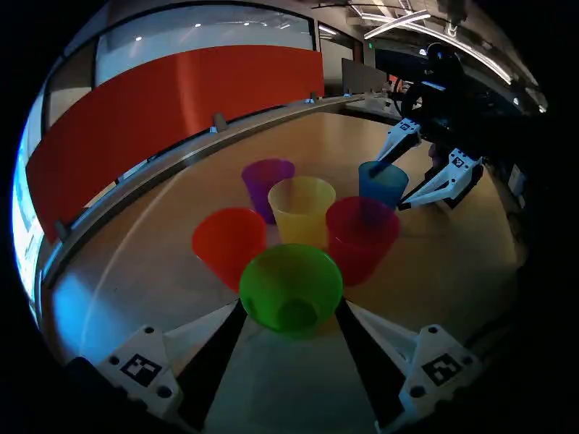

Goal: Pour water

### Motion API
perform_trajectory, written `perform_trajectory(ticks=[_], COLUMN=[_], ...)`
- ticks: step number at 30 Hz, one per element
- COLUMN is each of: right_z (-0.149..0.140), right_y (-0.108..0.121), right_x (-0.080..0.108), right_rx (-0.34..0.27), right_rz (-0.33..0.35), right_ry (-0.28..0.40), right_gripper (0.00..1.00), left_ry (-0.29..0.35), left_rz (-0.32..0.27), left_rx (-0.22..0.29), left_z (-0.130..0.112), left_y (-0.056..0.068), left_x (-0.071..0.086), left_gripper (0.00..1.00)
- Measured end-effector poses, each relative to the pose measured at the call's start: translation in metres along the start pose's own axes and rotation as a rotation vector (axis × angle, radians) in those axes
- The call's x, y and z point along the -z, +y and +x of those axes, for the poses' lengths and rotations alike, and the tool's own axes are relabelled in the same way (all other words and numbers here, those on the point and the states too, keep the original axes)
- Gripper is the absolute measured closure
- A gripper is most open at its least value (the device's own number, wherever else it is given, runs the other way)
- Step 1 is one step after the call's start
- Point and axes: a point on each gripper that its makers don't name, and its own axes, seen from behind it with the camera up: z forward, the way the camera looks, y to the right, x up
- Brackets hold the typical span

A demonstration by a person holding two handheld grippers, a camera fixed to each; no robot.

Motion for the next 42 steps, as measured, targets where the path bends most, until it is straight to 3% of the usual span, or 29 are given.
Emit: perform_trajectory(ticks=[31,42], right_z=[0.004,0.003], right_y=[0.001,0.001], right_x=[-0.010,-0.009], right_rx=[0.004,0.004], right_rz=[0.003,0.003], right_ry=[0.010,0.010], right_gripper=[0.00,0.00], left_ry=[0.013,0.012], left_rz=[0.004,-0.001], left_rx=[0.003,0.012], left_z=[0.003,0.002], left_y=[0.001,0.004], left_x=[-0.013,-0.013], left_gripper=[0.11,0.17])
